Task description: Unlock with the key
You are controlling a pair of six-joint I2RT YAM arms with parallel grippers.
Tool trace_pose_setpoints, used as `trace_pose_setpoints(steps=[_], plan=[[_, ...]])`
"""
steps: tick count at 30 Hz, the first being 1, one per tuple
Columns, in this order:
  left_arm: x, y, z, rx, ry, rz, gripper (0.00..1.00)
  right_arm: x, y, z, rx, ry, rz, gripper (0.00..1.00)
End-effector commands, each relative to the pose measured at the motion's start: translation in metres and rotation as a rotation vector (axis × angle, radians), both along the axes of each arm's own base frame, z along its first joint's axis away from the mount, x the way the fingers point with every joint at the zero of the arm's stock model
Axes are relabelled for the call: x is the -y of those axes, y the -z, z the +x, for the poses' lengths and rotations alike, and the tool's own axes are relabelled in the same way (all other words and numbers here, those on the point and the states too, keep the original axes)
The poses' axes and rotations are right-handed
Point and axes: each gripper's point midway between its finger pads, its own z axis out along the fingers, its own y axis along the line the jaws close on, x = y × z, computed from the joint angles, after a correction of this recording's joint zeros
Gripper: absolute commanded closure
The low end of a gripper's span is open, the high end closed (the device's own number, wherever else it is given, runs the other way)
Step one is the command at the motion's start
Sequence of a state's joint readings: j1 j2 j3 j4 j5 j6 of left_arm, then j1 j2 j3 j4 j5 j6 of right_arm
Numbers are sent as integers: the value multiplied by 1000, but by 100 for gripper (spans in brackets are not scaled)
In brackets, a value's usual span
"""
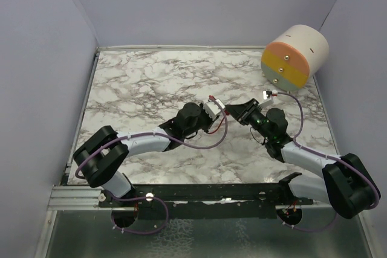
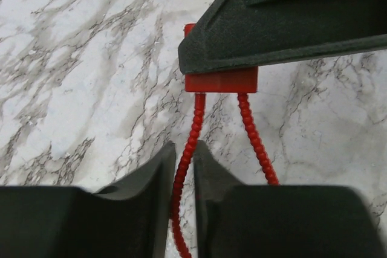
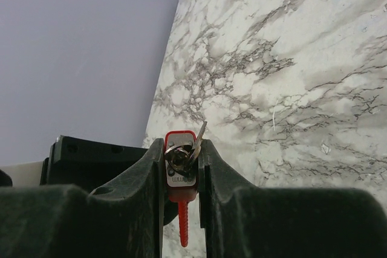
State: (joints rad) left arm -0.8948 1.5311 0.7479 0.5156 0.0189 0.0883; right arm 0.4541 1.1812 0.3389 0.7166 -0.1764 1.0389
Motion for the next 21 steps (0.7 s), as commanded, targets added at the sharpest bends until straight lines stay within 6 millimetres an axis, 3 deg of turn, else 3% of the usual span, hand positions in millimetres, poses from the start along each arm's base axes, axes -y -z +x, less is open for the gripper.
trace_pose_setpoints(steps=[1, 2, 12, 17, 21], plan=[[12, -18, 11, 41, 16, -41, 96, -2, -23, -2, 89, -24, 30, 99], [13, -17, 11, 39, 19, -41, 100, -2, -23, -2, 87, -21, 29, 99], [16, -14, 3, 18, 59, -55, 100, 9, -19, 3, 66, 50, 23, 99], [-4, -14, 18, 12, -43, -61, 100, 16, -20, 4, 73, 87, 11, 99], [-4, -6, 10, -34, -2, -73, 100, 20, -23, 4, 83, 108, 13, 99]])
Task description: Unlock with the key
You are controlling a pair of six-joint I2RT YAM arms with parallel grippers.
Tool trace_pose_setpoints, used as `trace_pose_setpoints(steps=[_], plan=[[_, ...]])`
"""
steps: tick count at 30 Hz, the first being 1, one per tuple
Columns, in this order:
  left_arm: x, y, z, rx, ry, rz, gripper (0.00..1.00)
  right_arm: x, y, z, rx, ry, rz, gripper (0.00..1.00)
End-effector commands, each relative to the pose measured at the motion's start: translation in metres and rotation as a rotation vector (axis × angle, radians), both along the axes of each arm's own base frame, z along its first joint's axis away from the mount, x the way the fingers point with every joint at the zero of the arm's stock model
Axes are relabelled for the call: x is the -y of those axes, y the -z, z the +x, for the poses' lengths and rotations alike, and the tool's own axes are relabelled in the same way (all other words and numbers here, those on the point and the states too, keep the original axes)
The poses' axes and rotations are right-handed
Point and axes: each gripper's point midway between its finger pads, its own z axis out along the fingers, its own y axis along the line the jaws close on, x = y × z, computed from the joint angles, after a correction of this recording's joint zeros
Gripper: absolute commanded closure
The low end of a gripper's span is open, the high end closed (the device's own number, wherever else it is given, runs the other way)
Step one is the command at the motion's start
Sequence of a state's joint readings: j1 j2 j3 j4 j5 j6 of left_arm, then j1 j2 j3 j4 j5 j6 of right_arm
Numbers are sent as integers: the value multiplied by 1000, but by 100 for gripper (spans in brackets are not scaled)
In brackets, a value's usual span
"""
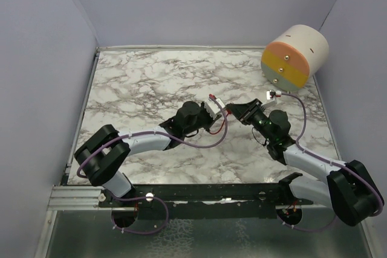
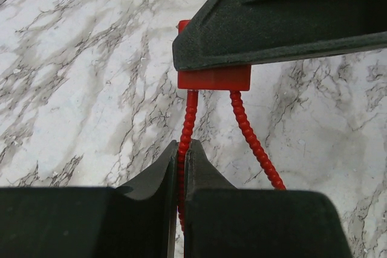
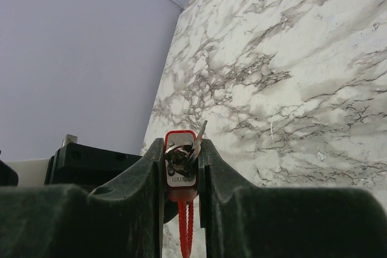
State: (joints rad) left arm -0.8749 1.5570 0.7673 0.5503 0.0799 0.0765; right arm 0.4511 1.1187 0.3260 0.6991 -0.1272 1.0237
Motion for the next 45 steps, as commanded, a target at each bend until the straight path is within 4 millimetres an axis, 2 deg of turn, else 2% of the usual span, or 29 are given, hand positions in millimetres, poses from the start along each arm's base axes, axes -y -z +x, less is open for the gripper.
trace_pose_setpoints(steps=[1, 4, 7, 11, 14, 18, 23, 27, 31, 37, 41, 45], plan=[[-11, 2, 3, -47, -20, -37, 100, 10, -13, 3, 49, 57, 13, 99], [-7, 10, -7, -78, 15, -34, 100, 10, -15, 4, 53, 55, 14, 99], [-3, 10, -9, -74, 33, -34, 100, 8, -14, 4, 50, 46, 16, 99], [-3, -8, 5, -25, -12, -49, 100, -2, -12, 2, 48, -9, 10, 99], [0, -21, 11, 3, -10, -57, 100, -1, -13, 2, 50, -2, 28, 99], [3, -4, 4, -53, 20, -34, 100, 8, -18, 5, 58, 53, 22, 99], [-11, 22, -8, -130, -6, -15, 100, 19, -26, 7, 83, 107, 2, 99], [-19, 24, -12, -134, -26, -12, 100, 21, -28, 8, 88, 114, 1, 99], [-18, 24, -13, -137, -19, -12, 100, 21, -29, 9, 93, 114, 5, 99], [0, 17, -15, -131, 65, -21, 100, 11, -27, 8, 87, 59, 2, 99], [28, 3, -22, -114, 165, -41, 100, 7, -23, 9, 81, 43, 30, 99], [51, 3, -40, -107, 243, -29, 100, 7, -22, 12, 79, 52, 30, 99]])
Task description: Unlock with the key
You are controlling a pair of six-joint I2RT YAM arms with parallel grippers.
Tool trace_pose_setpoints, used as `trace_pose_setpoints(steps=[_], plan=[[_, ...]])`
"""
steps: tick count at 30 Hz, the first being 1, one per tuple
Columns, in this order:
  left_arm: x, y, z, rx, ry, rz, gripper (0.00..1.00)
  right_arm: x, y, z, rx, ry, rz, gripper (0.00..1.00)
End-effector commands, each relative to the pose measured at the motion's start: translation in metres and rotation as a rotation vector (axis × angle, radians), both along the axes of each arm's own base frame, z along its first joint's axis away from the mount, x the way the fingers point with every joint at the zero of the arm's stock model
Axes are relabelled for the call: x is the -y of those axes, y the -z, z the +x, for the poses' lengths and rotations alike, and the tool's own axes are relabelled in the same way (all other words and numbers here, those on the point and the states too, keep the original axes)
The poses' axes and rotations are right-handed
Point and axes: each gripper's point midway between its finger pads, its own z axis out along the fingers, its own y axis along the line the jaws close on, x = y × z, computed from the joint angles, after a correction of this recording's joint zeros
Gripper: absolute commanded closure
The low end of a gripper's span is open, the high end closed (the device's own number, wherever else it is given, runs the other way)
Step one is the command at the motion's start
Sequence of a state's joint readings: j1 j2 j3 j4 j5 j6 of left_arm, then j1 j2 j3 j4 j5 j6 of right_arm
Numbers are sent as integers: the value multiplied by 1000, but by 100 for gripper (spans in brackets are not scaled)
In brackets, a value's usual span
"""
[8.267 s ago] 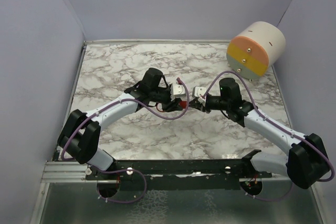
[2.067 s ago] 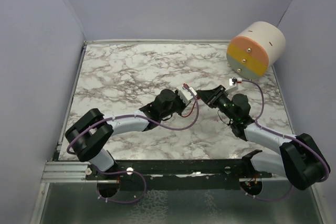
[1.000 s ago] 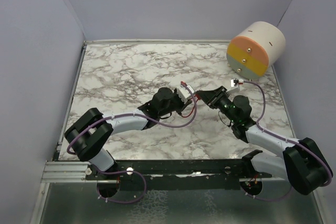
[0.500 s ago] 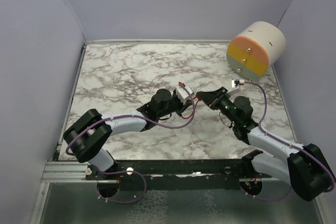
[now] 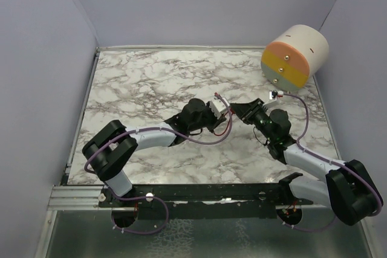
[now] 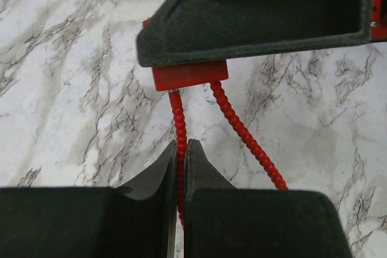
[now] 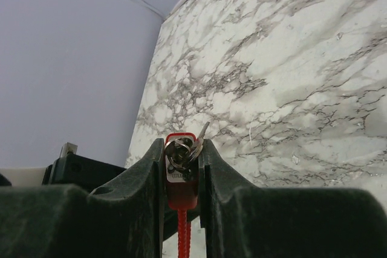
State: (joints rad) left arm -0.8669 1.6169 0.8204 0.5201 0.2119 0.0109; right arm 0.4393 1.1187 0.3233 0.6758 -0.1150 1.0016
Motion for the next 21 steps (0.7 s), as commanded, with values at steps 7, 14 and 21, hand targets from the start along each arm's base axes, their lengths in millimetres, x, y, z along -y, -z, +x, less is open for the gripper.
trace_pose_setpoints(steps=[7, 14, 21], plan=[[37, 4, -43, -3, 152, 17, 100, 2, -28, 11, 93, 37, 49, 99], [4, -3, -12, 12, -20, 27, 100, 4, -24, 8, 88, 38, 32, 99], [-38, -10, 27, -16, -173, 0, 100, 9, -30, 2, 104, 45, 16, 99]])
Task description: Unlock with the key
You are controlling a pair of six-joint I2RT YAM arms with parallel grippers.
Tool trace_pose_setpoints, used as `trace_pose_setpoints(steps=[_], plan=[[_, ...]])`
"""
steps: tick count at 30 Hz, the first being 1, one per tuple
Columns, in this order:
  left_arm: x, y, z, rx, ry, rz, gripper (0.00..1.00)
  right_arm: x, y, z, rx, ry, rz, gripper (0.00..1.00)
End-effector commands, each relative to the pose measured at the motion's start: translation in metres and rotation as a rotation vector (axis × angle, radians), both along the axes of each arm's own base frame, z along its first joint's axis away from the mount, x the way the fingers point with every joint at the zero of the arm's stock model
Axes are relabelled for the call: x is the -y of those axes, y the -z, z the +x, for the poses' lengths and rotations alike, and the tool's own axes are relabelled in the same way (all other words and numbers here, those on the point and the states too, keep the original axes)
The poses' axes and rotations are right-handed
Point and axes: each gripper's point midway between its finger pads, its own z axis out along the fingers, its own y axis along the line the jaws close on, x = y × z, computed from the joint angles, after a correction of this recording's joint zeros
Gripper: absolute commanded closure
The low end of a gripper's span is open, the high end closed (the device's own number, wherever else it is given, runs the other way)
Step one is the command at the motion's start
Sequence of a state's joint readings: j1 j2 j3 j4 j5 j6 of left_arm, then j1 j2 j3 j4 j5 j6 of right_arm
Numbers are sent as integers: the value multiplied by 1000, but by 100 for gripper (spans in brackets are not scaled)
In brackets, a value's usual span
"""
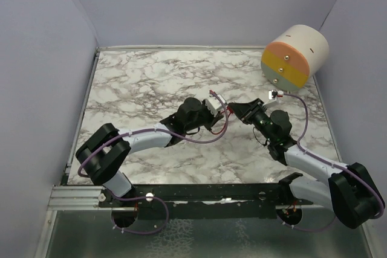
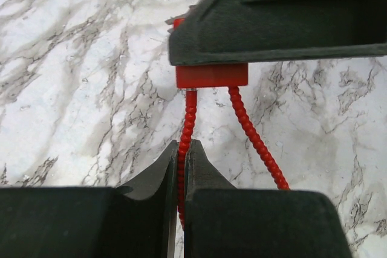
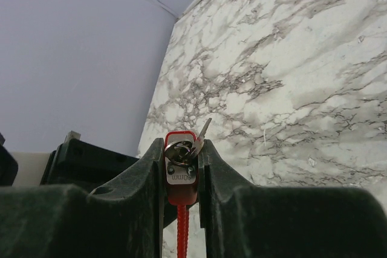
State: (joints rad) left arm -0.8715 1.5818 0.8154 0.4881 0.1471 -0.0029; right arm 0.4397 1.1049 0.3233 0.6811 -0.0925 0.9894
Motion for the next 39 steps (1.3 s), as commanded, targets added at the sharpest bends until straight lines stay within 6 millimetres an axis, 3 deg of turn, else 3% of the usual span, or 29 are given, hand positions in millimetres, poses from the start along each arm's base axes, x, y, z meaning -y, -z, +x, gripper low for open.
trace_pose_setpoints(steps=[1, 11, 13, 15, 20, 31, 39], plan=[[-32, -4, 25, -19, -118, -9, 100, 5, -25, 0, 81, 23, 22, 99], [-24, 2, 27, -66, -112, -22, 99, 0, -24, 1, 80, -5, 15, 99], [-22, -1, 28, -64, -106, -29, 80, -1, -24, 1, 81, -7, 13, 99], [-20, -5, 27, -61, -93, -38, 67, -2, -23, 1, 80, -14, 10, 99], [-23, -15, 31, -35, -119, -50, 52, -4, -20, 2, 76, -22, -1, 99], [-11, -62, 7, 59, 32, -185, 40, -9, -9, 4, 54, -49, -17, 99], [15, -52, -11, 54, 146, -178, 39, -13, -10, 3, 56, -70, -12, 99]])
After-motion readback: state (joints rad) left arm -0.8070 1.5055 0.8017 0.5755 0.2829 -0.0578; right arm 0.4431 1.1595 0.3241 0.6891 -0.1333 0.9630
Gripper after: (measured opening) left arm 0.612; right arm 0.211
